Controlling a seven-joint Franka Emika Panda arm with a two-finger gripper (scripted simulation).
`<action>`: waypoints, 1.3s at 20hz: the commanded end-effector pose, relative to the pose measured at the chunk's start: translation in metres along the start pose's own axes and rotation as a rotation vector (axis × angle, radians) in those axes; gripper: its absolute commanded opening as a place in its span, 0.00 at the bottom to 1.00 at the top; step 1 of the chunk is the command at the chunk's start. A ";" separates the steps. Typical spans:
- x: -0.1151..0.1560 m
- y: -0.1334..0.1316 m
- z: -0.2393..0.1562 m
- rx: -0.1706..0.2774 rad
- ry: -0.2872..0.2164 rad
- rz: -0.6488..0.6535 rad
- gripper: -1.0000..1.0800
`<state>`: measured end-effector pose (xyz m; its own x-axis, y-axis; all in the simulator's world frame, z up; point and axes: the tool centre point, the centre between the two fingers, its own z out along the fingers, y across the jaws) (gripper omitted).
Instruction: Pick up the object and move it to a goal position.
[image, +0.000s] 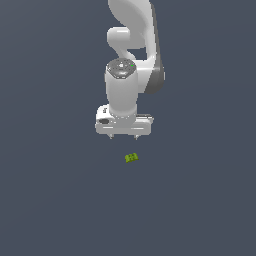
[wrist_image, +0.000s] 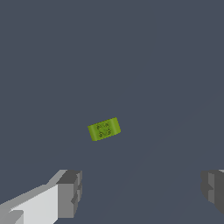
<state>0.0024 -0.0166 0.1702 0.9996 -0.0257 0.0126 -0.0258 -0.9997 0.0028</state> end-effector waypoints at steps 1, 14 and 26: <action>0.000 0.000 0.000 0.000 0.000 0.000 0.96; 0.004 0.007 -0.005 -0.027 0.008 -0.050 0.96; 0.005 0.004 0.001 -0.021 0.007 0.022 0.96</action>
<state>0.0074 -0.0218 0.1707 0.9993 -0.0311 0.0198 -0.0316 -0.9992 0.0254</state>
